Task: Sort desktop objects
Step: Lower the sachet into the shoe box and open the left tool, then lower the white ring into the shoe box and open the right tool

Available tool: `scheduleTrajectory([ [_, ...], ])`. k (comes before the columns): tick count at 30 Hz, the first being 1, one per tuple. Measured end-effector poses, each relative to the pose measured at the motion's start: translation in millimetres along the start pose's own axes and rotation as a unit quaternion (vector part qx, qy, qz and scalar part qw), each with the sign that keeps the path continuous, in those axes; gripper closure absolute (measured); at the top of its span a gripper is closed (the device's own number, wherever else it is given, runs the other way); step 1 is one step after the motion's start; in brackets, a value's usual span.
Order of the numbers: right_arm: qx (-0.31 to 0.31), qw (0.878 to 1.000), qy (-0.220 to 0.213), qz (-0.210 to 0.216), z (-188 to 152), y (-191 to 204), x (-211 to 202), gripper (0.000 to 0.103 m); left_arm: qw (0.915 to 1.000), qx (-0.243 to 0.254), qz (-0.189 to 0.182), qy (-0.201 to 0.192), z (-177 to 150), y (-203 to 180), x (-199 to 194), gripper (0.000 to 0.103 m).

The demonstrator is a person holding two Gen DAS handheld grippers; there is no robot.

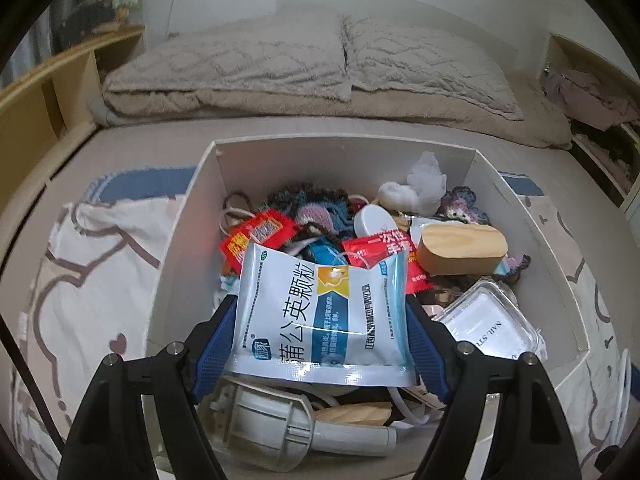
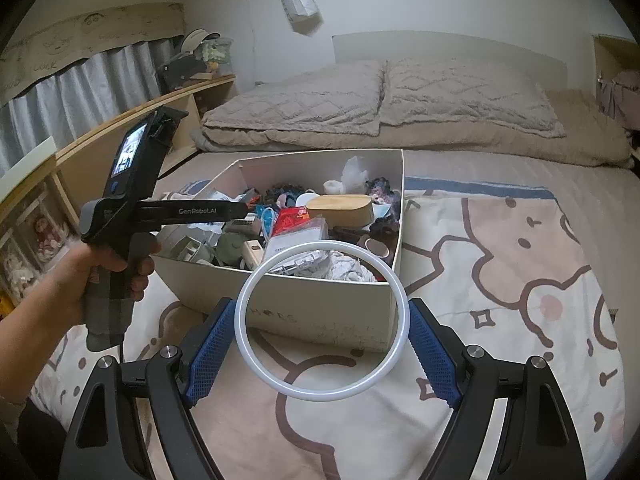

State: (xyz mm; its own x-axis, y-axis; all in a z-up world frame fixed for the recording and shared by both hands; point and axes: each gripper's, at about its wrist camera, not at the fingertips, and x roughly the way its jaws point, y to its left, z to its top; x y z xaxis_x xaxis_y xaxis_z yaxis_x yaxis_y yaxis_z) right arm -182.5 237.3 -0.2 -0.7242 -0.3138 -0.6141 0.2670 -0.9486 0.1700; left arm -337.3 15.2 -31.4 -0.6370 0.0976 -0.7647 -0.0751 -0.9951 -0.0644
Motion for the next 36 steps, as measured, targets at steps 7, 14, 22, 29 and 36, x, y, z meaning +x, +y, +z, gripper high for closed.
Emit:
scheduleTrajectory([
  [7, 0.002, 1.0, 0.005, 0.0, 1.8, -0.5, 5.8, 0.018, 0.9999, -0.01, -0.005, 0.003, -3.0, 1.9, 3.1, 0.007],
  [14, 0.002, 1.0, 0.007, 0.005, 11.3, 2.4, 15.1, 0.018, 0.9998, -0.009, -0.011, -0.013, -11.4, 6.7, -10.5, 0.007],
  [22, 0.006, 1.0, 0.015, 0.011, 32.4, 7.1, 39.1, 0.018, 0.9984, 0.023, -0.012, -0.05, -34.2, 8.4, -38.5, 0.007],
  [29, 0.0, 0.999, 0.039, 0.013, 51.8, 17.5, 70.1, 0.018, 0.997, 0.026, -0.03, -0.067, -66.3, 12.7, -62.5, 0.007],
  [36, -0.01, 0.998, 0.065, 0.004, 63.7, 27.0, 99.9, 0.018, 0.9961, 0.002, -0.06, -0.065, -98.4, 20.7, -74.9, 0.007],
])
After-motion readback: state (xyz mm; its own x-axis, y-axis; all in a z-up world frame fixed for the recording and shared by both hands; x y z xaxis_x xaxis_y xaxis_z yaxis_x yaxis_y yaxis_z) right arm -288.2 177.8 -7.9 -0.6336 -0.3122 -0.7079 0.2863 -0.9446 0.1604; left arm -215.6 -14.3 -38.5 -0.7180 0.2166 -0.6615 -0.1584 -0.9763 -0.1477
